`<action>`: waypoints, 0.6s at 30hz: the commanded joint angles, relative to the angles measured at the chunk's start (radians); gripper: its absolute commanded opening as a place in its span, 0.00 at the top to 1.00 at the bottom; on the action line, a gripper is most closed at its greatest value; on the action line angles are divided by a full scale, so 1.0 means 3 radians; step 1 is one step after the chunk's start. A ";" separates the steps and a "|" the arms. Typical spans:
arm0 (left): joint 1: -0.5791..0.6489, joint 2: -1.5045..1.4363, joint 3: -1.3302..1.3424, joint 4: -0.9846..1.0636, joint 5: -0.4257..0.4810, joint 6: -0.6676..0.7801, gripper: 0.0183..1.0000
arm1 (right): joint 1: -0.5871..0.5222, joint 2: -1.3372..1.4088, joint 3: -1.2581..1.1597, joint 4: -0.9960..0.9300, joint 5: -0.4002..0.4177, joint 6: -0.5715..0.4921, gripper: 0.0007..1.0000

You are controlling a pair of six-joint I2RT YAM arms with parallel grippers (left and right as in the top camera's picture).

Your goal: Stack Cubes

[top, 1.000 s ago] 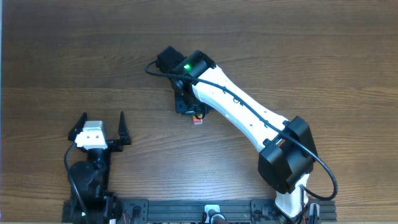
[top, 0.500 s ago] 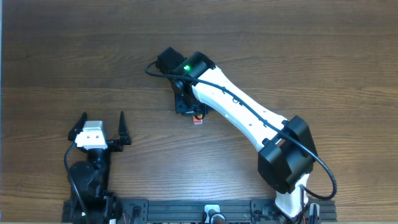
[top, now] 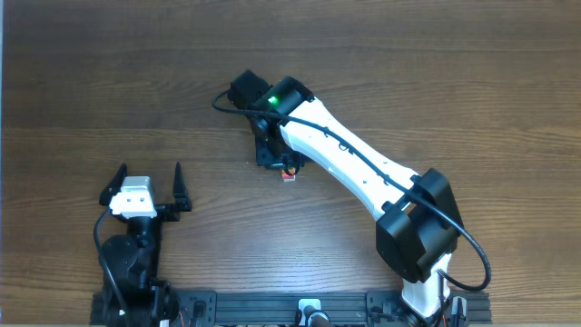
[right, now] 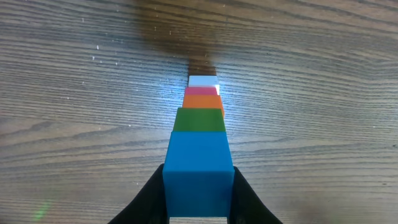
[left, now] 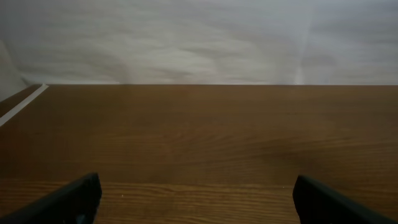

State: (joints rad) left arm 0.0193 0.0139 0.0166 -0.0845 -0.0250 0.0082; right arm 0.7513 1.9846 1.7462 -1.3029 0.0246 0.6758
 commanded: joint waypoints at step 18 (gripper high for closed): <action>0.0001 -0.0027 -0.0018 0.0011 0.0032 0.0047 0.00 | -0.0024 0.0047 -0.0031 0.0013 -0.0017 -0.0011 0.74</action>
State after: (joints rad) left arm 0.0193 0.0139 0.0166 -0.0845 -0.0250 0.0082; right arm 0.7513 1.9846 1.7462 -1.3029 0.0246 0.6724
